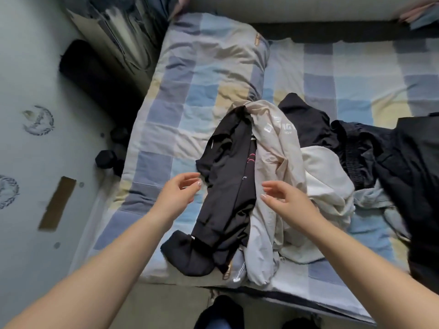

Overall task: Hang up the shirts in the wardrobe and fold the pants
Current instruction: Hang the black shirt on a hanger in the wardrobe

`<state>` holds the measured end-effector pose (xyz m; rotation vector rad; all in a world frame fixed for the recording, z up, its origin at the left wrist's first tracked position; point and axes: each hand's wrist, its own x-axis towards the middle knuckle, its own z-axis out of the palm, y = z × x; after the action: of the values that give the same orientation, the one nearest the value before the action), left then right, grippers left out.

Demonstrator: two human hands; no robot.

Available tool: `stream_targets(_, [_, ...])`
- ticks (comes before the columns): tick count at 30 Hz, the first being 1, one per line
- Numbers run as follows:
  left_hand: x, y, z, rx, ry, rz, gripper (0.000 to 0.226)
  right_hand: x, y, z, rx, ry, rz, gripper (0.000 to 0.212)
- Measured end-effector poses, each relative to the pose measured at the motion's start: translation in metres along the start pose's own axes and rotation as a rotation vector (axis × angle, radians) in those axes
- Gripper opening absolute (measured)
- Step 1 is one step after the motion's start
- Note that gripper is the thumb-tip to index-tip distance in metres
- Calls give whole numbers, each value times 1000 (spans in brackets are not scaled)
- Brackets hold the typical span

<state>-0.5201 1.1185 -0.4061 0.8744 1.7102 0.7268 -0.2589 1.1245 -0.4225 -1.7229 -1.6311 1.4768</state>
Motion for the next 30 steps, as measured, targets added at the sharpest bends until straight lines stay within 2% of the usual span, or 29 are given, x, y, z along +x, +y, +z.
stream_targets(10, [145, -70, -18, 44, -45, -19, 13, 160, 13, 62, -194, 35, -71, 37])
stream_targets(17, [239, -139, -2, -15, 41, -17, 15, 281, 46, 103, -358, 13, -88, 44])
stream_targets(20, [278, -161, 13, -51, 107, -15, 17, 330, 57, 121, -508, -6, -118, 51])
stream_targets(24, [325, -181, 26, 19, 163, -48, 42, 385, 67, 128, -710, 1, -94, 57])
stream_targets(26, [339, -188, 29, 41, 187, -74, 48, 402, 71, 129, -783, 15, -72, 56])
stream_targets(30, [359, -199, 32, 32, 178, -44, 30, 430, 75, 127, -886, 34, -77, 45])
